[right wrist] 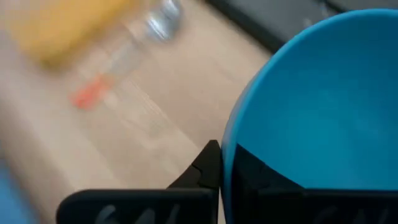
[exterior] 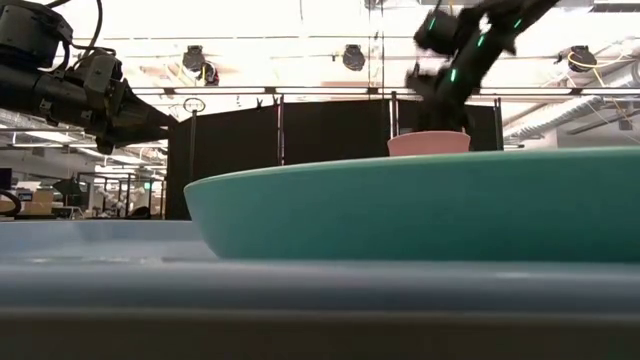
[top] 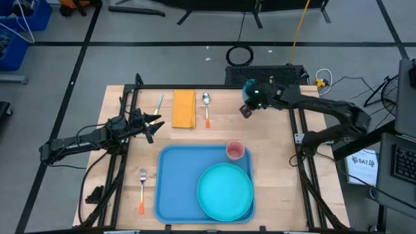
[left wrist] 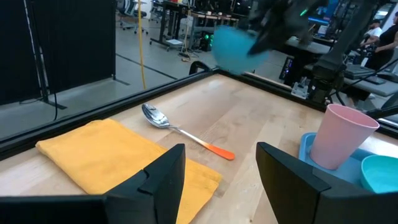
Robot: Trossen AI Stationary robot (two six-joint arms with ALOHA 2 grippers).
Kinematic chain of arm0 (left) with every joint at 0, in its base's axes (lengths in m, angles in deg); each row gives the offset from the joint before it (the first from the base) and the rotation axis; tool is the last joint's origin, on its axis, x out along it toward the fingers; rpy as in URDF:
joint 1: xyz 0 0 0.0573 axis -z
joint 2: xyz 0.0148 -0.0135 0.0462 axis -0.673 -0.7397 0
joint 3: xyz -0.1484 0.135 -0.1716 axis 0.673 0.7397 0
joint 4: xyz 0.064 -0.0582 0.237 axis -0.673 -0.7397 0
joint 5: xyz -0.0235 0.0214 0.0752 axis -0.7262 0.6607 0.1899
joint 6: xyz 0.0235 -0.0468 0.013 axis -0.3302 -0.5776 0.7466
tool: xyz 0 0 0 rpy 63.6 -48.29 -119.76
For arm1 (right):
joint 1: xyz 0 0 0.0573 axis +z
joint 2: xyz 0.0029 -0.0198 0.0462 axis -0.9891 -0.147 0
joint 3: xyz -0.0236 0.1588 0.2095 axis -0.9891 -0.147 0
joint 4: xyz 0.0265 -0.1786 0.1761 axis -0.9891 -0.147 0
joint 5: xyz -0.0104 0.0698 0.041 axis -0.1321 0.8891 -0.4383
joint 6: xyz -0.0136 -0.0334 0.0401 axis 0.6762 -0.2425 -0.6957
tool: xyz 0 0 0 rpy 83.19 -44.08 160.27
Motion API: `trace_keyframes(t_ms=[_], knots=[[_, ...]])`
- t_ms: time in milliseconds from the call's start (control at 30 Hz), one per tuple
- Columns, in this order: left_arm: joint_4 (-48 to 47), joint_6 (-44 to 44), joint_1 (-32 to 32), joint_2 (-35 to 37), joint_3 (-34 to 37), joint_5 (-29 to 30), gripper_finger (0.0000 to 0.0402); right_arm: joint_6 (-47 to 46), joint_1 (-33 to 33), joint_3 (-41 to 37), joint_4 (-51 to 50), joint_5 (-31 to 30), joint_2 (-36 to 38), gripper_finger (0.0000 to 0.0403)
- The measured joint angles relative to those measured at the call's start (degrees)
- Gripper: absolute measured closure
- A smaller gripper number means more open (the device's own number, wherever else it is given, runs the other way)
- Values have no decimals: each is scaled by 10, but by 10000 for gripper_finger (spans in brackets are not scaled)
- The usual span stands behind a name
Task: Set up tray
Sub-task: Put the blue bowl on top of the light blue plate
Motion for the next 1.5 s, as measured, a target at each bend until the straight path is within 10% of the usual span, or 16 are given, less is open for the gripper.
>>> trace_keyframes(t_ms=[333, 700, 1500], knots=[[0, 0, 0, 0, 0, 0, 199, -5, 231, 1, 131, 106, 179, 402], [0, 0, 0, 0, 0, 0, 199, -45, 578, 1, 218, -87, 63, 402], [0, 0, 0, 0, 0, 0, 199, -236, 639, 183, 15, 18, -278, 403]])
